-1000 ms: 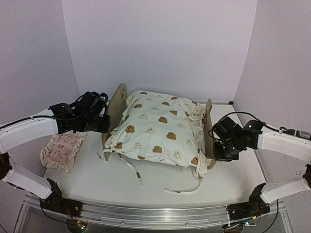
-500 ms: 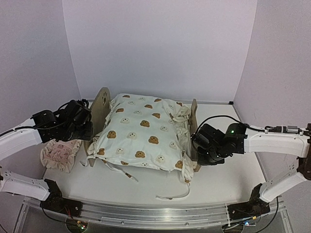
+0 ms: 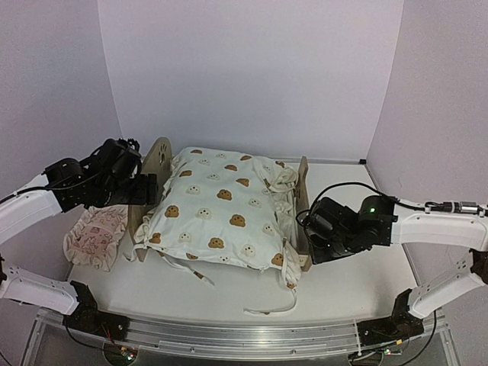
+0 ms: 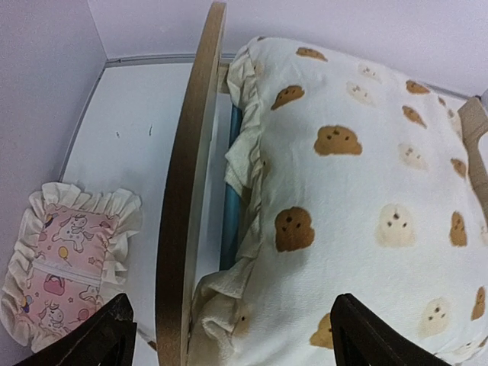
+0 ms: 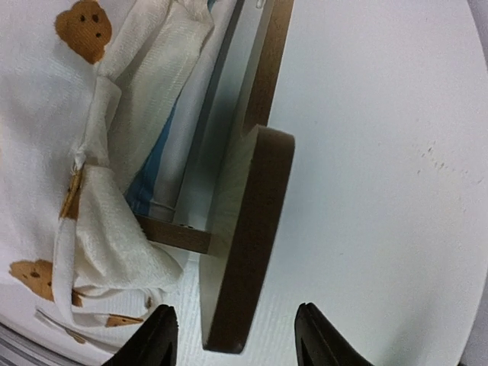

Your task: Set up the pet bed

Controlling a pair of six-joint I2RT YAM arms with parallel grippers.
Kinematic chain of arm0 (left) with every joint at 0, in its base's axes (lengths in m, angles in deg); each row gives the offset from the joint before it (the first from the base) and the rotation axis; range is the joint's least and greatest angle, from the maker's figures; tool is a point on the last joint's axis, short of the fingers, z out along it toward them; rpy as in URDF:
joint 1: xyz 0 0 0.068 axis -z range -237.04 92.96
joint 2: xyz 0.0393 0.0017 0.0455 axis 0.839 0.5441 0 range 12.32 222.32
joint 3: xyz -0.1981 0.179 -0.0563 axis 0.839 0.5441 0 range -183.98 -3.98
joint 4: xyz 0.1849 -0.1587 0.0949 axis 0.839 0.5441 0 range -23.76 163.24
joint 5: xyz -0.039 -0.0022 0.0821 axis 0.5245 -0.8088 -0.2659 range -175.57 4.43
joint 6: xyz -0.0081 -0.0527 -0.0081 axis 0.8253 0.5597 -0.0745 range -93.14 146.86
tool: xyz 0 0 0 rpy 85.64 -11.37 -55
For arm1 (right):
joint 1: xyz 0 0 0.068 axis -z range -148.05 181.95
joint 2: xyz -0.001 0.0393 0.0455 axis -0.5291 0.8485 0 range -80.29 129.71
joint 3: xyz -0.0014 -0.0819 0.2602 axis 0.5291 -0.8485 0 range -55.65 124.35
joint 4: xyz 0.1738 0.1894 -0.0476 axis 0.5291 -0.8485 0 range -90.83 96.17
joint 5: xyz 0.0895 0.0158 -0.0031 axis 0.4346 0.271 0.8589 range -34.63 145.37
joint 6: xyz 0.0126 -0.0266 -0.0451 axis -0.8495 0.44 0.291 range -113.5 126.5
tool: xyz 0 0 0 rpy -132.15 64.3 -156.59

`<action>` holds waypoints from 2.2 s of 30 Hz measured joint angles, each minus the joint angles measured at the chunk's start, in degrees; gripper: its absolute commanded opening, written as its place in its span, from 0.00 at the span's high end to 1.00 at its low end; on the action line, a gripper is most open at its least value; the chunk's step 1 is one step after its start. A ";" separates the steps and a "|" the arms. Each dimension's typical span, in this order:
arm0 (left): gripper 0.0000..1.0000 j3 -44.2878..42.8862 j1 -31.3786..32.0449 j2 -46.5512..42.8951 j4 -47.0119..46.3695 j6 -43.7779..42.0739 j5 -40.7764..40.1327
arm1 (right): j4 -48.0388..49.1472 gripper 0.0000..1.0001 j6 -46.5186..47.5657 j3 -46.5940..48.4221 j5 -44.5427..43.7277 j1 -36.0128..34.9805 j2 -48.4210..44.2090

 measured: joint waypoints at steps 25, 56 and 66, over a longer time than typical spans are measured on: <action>0.07 -31.94 7.63 22.22 0.02 -9.55 3.06 | -5.57 0.50 11.54 16.90 6.85 -0.18 -1.41; 0.16 -22.08 20.76 29.62 -6.88 -12.45 12.35 | 16.71 0.78 5.41 -0.45 17.49 -5.73 8.66; 0.25 -19.31 20.76 26.27 -8.54 -11.87 12.84 | 17.70 1.00 5.15 -1.03 15.53 -5.79 8.27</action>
